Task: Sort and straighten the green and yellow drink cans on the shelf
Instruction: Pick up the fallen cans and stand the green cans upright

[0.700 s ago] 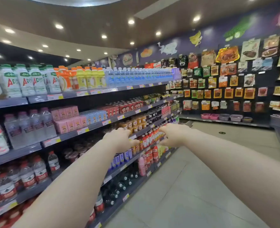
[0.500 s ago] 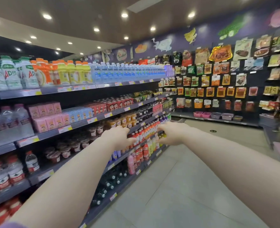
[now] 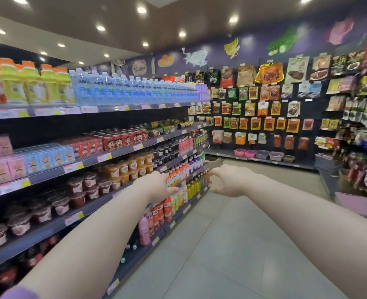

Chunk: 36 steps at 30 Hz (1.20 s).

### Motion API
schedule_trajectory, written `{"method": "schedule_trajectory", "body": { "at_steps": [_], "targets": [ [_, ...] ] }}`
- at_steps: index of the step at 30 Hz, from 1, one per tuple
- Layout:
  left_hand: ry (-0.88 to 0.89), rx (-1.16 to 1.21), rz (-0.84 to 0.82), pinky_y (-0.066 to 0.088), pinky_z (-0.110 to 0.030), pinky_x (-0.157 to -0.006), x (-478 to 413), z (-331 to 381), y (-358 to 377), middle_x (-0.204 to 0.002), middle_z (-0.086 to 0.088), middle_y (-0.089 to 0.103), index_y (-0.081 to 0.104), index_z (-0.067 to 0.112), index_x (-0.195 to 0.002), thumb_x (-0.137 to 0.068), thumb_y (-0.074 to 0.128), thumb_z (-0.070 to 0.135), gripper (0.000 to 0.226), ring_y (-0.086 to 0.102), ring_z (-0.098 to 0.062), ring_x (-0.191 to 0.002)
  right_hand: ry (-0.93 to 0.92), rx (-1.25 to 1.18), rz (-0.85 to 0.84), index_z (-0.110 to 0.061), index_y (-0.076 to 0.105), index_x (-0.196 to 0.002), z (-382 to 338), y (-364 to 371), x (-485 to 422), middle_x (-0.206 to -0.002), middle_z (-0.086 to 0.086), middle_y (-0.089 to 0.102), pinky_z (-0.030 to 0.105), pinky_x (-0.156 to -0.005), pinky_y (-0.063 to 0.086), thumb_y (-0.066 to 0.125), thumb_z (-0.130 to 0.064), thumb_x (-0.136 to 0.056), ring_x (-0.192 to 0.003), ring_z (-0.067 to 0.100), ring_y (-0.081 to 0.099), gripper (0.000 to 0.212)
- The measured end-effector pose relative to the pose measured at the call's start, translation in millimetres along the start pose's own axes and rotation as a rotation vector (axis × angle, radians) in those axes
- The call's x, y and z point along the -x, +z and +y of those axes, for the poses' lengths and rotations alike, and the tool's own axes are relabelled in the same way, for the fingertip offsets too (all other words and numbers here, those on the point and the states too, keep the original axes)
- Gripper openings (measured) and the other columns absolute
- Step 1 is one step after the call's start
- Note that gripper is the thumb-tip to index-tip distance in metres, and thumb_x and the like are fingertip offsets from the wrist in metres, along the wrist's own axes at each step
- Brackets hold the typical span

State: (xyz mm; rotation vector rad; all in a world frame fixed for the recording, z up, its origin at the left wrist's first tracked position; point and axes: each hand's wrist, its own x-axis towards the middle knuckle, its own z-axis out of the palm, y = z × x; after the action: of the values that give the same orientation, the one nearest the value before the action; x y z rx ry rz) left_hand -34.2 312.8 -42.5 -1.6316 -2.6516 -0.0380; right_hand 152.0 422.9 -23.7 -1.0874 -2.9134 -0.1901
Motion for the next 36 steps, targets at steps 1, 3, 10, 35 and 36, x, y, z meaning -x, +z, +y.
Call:
{"method": "schedule_trajectory", "body": {
  "at_steps": [1, 3, 10, 35, 36],
  "targets": [
    [0.01, -0.002, 0.006, 0.046, -0.041, -0.098, -19.8, -0.4, 1.3, -0.15, -0.007, 0.032, 0.028, 0.02, -0.145, -0.087, 0.035, 0.065, 0.073, 0.042, -0.025, -0.13, 0.007, -0.006, 0.006, -0.029, 0.036, -0.139, 6.7, 0.6, -17.9, -0.137, 0.005, 0.046, 0.043, -0.096, 0.047, 0.05, -0.052, -0.087, -0.121, 0.026, 0.05, 0.058],
    [0.035, -0.006, 0.013, 0.046, -0.042, -0.098, -58.9, 0.2, 1.3, -0.15, -0.006, 0.033, 0.027, 0.021, -0.145, -0.088, 0.035, 0.065, 0.072, 0.042, -0.025, -0.13, 0.014, -0.023, 0.01, -0.027, 0.037, -0.138, 19.6, 1.1, -52.1, -0.138, 0.005, 0.046, 0.044, -0.096, 0.047, 0.051, -0.051, -0.087, -0.121, 0.026, 0.05, 0.058],
    [0.084, -0.03, 0.016, 0.05, -0.042, -0.092, -188.3, 15.6, 9.3, -0.145, -0.009, 0.037, 0.03, 0.018, -0.143, -0.087, 0.035, 0.065, 0.073, 0.052, -0.027, -0.119, 0.088, -0.033, 0.005, -0.025, 0.033, -0.141, 72.3, 24.0, -147.5, -0.141, 0.006, 0.044, 0.042, -0.097, 0.045, 0.047, -0.053, -0.089, -0.125, 0.029, 0.047, 0.06],
    [-0.092, -0.034, 0.002, 0.047, -0.043, -0.093, -569.9, 186.9, 54.8, -0.139, -0.006, 0.043, 0.039, 0.02, -0.137, -0.088, 0.037, 0.063, 0.065, 0.047, -0.028, -0.122, -0.106, -0.086, -0.029, -0.028, 0.038, -0.135, 375.3, 107.2, -480.2, -0.132, 0.005, 0.05, 0.042, -0.096, 0.043, 0.048, -0.056, -0.087, -0.119, 0.029, 0.05, 0.057],
    [-0.099, -0.039, -0.002, 0.046, -0.042, -0.093, -583.8, 187.9, 55.5, -0.139, -0.006, 0.042, 0.039, 0.02, -0.137, -0.088, 0.036, 0.063, 0.065, 0.047, -0.028, -0.123, -0.113, -0.087, -0.028, -0.028, 0.037, -0.135, 382.0, 111.2, -493.0, -0.132, 0.005, 0.049, 0.043, -0.096, 0.041, 0.047, -0.056, -0.088, -0.12, 0.03, 0.049, 0.056]
  ]
}}
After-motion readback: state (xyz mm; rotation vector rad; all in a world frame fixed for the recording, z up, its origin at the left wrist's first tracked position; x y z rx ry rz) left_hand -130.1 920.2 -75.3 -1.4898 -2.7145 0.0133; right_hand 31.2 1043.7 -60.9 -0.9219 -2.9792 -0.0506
